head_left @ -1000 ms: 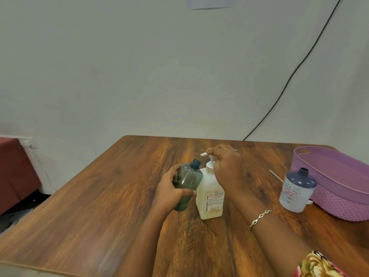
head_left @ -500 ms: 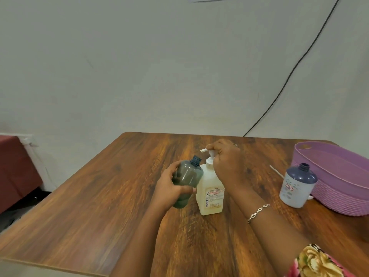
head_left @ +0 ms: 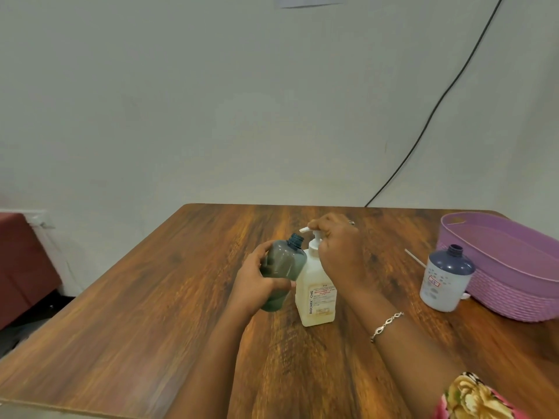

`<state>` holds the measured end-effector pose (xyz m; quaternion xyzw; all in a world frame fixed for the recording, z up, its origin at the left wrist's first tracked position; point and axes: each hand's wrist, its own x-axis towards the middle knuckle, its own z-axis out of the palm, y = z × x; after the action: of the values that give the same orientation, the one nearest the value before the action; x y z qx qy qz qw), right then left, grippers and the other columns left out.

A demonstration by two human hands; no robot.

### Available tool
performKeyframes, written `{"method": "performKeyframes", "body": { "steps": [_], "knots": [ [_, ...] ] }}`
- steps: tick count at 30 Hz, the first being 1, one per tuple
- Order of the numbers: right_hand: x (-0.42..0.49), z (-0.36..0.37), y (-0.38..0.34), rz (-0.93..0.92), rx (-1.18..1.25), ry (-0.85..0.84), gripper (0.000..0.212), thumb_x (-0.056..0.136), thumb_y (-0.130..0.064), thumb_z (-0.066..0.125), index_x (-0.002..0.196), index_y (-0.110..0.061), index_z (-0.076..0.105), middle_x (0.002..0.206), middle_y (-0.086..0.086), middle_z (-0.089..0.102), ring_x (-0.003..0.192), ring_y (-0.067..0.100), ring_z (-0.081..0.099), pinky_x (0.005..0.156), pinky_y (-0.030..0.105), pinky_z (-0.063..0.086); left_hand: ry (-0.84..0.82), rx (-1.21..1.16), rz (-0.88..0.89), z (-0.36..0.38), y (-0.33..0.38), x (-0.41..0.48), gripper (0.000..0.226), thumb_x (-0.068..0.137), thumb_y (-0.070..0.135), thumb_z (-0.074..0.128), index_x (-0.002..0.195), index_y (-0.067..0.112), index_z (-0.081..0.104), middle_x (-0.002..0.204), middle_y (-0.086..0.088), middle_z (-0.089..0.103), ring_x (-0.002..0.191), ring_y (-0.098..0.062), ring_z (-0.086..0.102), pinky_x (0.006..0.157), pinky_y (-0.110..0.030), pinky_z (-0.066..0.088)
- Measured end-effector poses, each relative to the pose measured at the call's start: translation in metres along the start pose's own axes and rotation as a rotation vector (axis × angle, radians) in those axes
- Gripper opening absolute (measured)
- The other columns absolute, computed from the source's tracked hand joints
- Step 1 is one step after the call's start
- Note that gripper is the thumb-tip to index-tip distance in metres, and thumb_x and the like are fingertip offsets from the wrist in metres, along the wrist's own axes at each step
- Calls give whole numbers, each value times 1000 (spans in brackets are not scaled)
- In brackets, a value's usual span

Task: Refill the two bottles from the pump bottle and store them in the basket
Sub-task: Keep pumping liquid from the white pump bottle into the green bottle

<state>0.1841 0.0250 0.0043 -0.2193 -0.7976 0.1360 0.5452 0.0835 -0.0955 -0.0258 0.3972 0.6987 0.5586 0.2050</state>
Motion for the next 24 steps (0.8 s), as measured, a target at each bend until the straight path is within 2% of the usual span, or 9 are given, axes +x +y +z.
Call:
{"method": "performKeyframes", "body": {
  "steps": [4, 7, 13, 18, 20, 22, 24],
  "knots": [
    [-17, 8, 4, -67, -14, 66, 31, 65, 14, 45, 78, -1, 69, 76, 8, 62, 71, 22, 56, 56, 28, 45, -21, 20, 18, 0, 4, 0, 72, 64, 5, 77, 119, 40, 46, 119, 4, 47, 100, -14, 49, 67, -23, 43],
    [-13, 10, 6, -62, -47, 55, 28, 63, 14, 48, 74, -3, 68, 73, 7, 61, 68, 23, 56, 56, 24, 41, -28, 52, 9, -1, 7, 1, 76, 65, 5, 77, 127, 35, 45, 118, 5, 45, 97, -12, 48, 64, -21, 42],
    [-3, 4, 5, -41, 22, 52, 26, 68, 13, 54, 80, -1, 72, 76, 8, 66, 69, 23, 60, 58, 36, 52, -42, 70, 19, -6, 12, 6, 78, 66, 6, 77, 132, 31, 43, 122, 3, 45, 103, -17, 49, 73, -27, 46],
    [-16, 8, 5, -92, -48, 75, 31, 67, 13, 49, 83, -3, 70, 80, 7, 65, 78, 21, 59, 65, 22, 45, -43, 106, 18, -6, 9, 9, 84, 64, 8, 78, 135, 31, 40, 123, 3, 42, 107, -19, 47, 82, -34, 47],
    [-17, 12, 8, -81, -61, 75, 32, 70, 9, 42, 81, -4, 69, 79, 5, 64, 78, 15, 55, 65, 16, 40, -52, 119, 12, -6, 7, 10, 85, 64, 8, 79, 136, 29, 40, 123, 3, 42, 107, -18, 47, 81, -32, 46],
    [-16, 13, 7, -78, -50, 77, 37, 70, 0, 33, 79, -5, 69, 77, 5, 63, 78, 11, 50, 62, 15, 38, -57, 113, 10, -5, 6, 11, 85, 63, 7, 79, 137, 28, 40, 124, 2, 42, 105, -18, 47, 77, -29, 44],
    [-14, 11, 6, -86, -36, 73, 39, 70, -1, 32, 80, -4, 69, 79, 6, 64, 77, 15, 55, 61, 21, 44, -52, 104, 10, -5, 7, 13, 85, 64, 7, 78, 137, 28, 40, 123, 2, 43, 104, -17, 47, 74, -28, 43]
  ]
}}
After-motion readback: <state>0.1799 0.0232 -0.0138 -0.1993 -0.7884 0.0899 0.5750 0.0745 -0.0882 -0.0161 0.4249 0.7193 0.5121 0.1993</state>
